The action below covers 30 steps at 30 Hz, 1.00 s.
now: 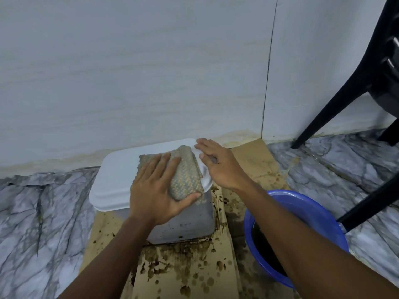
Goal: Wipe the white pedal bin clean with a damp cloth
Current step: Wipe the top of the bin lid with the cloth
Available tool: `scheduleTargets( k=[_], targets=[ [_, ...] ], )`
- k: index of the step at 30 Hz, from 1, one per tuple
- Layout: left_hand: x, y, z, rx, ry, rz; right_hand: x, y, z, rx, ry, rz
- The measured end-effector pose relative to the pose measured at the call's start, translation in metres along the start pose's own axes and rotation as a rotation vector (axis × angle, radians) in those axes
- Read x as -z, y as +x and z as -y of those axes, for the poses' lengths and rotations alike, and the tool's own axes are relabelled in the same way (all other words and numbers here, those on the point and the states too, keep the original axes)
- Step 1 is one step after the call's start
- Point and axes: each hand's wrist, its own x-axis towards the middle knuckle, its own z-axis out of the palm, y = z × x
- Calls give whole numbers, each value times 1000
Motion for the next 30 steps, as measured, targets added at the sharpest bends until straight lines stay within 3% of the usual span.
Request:
scheduleTargets(
  k=[4,8,10,13,20,30],
  targets=[
    [2,0,33,-145,-37,-46,-11,-16,7,-17,61,-22],
    [16,-1,75,-208,-98,83,-26,-24,14,34,-23,20],
    [21,-7,72,-164,-111,131,-26,-20,14,93,-108,56],
    [17,-18,41,-50,-157,55,-26,-18,0,201,-245,81],
    [-4,-19,-19,204,-58,-87,-27,-20,-10,190,-200,116],
    [-5,-12,-25,232,-38,-74,-29,-20,-15,171,-150,84]
  ],
)
